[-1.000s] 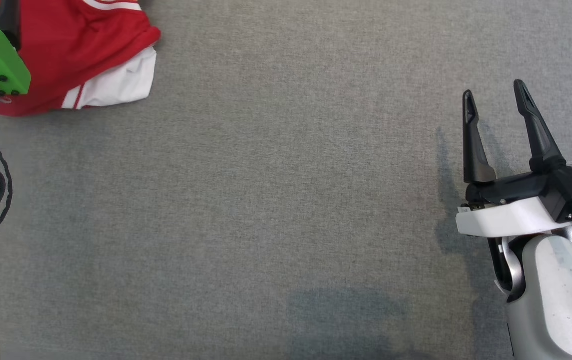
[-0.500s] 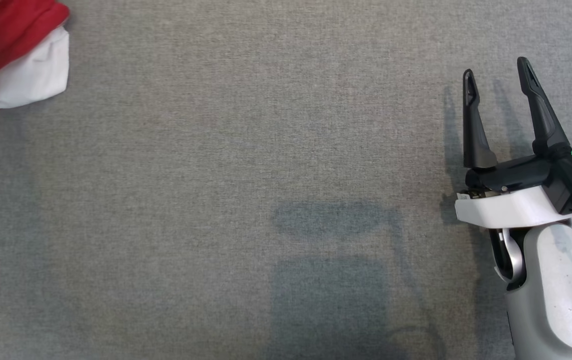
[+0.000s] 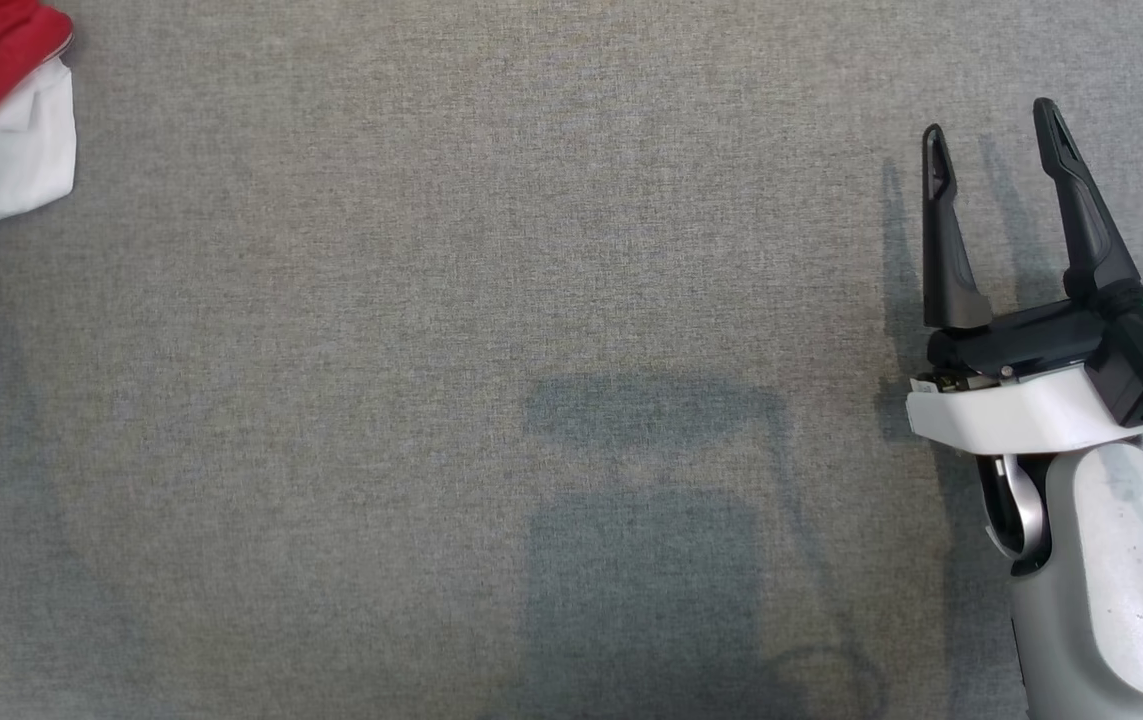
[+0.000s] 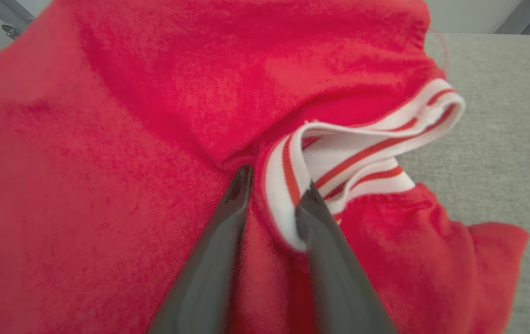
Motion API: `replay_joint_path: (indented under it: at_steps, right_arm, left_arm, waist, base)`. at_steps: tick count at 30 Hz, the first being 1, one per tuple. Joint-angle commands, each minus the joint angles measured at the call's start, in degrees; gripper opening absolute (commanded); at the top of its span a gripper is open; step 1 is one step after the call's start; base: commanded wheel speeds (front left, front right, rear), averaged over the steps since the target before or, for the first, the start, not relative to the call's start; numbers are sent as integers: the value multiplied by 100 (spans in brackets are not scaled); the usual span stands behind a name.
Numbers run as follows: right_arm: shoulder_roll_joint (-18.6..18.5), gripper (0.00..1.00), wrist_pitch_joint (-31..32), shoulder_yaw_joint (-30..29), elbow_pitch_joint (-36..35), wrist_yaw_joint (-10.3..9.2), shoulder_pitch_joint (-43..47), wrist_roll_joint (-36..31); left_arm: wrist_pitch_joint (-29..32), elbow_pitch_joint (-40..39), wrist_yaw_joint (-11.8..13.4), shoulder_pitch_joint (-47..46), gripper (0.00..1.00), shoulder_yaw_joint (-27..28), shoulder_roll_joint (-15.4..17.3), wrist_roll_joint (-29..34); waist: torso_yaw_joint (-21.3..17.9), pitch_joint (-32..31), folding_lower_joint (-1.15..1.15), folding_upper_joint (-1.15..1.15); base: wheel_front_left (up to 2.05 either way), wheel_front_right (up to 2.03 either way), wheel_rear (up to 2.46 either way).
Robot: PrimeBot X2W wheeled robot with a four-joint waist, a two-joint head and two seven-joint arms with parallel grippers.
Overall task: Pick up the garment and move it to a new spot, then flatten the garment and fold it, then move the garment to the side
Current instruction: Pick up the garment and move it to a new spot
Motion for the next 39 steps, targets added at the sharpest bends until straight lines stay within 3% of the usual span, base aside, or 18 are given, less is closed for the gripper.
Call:
replay_joint_path:
  at_steps: [1,9,23,39]
  right_arm:
    - [-22,100,-17,-13,-22,3,-42,25]
    - [-22,100,-17,-41,43,3,9,67]
    - [-23,100,-17,-100,331,3,308,345]
    - [-23,100,-16,-386,578,3,1155,700]
  left_arm:
    - [-53,56,7,-78,0,-22,1,44]
    - [-535,81,-27,-139,0,17,92,-20]
    - [-704,-346,-122,-140,0,-180,273,-248]
    - [-454,-2338,-134,263,0,-867,96,-960]
  waist:
    - [-1,-28,-1,59]
    - [90,-330,-1,59]
    - [221,-1489,-1,59]
    - [47,-2814,-1,59]
  base:
    - [0,0,0]
    - [0,0,0]
    - [0,0,0]
    - [0,0,0]
